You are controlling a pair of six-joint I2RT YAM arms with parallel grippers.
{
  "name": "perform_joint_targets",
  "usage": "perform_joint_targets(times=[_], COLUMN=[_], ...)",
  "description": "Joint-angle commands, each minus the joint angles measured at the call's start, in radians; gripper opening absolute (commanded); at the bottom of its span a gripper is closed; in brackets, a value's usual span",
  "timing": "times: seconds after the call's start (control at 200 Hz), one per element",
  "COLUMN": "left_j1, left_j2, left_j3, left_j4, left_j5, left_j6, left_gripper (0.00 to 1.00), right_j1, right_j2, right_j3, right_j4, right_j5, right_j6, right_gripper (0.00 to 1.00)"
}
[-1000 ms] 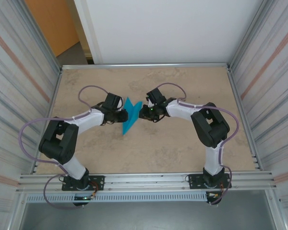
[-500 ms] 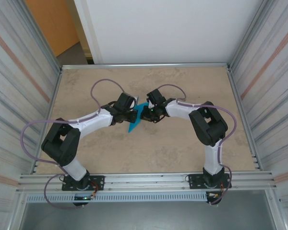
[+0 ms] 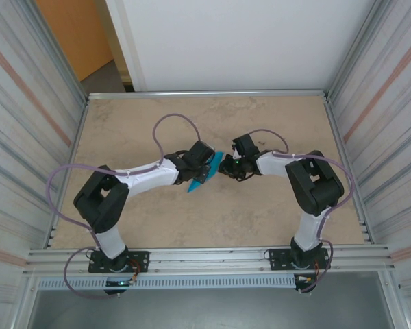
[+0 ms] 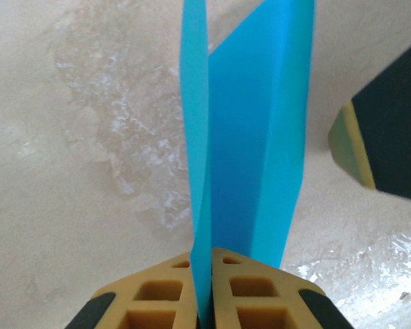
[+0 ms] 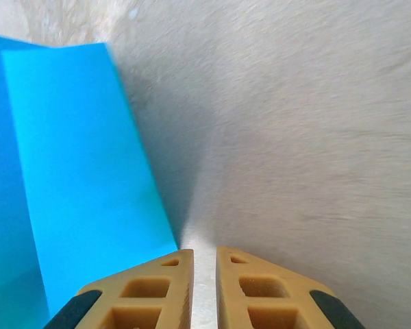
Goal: Fold a paper plane with a square sheet of paper (pick it up from the middle)
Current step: Move the paper to the center of the table, then fold the wing for the fifth time at the center of the table.
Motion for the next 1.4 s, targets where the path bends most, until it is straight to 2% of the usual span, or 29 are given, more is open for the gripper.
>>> perform_joint_targets(times=[0.0, 0.165, 0.296, 0.366, 0.631, 0.752, 0.957, 1.143, 1.398], left_j1=[-0.04, -0.068, -0.069, -0.069, -0.021, 0.007, 0.049, 0.107, 0.21], left_j2=[0.018, 0.045, 0.049, 0.042, -0.074, -0.15, -0.288, -0.382, -0.469], left_j3=[0.041, 0.049, 0.049, 0.046, -0.079, -0.181, -0.329, -0.432, -0.547], left_j4=[-0.025, -0.025, -0.023, -0.022, 0.04, 0.109, 0.23, 0.316, 0.362], left_j5=[-0.061, -0.061, -0.055, -0.052, 0.094, 0.183, 0.31, 0.4, 0.444], left_j6=[0.021, 0.008, -0.004, -0.013, -0.119, -0.143, -0.174, -0.216, -0.293], left_gripper=[0.12, 0.13, 0.13, 0.15, 0.34, 0.44, 0.54, 0.57, 0.6], right_j1=[-0.023, -0.053, -0.055, -0.05, -0.04, -0.004, 0.073, 0.125, 0.151], right_j2=[-0.053, -0.113, -0.157, -0.178, -0.24, -0.22, -0.161, -0.057, 0.044], right_j3=[-0.043, -0.107, -0.128, -0.134, -0.13, -0.064, 0.043, 0.159, 0.262], right_j4=[0.042, 0.091, 0.099, 0.08, -0.021, -0.136, -0.276, -0.37, -0.432], right_j5=[-0.008, -0.017, -0.04, -0.04, -0.016, 0.017, 0.119, 0.181, 0.245], right_j6=[0.026, 0.036, 0.05, 0.076, 0.153, 0.154, 0.206, 0.248, 0.274], right_gripper=[0.17, 0.19, 0.24, 0.3, 0.46, 0.5, 0.59, 0.61, 0.6])
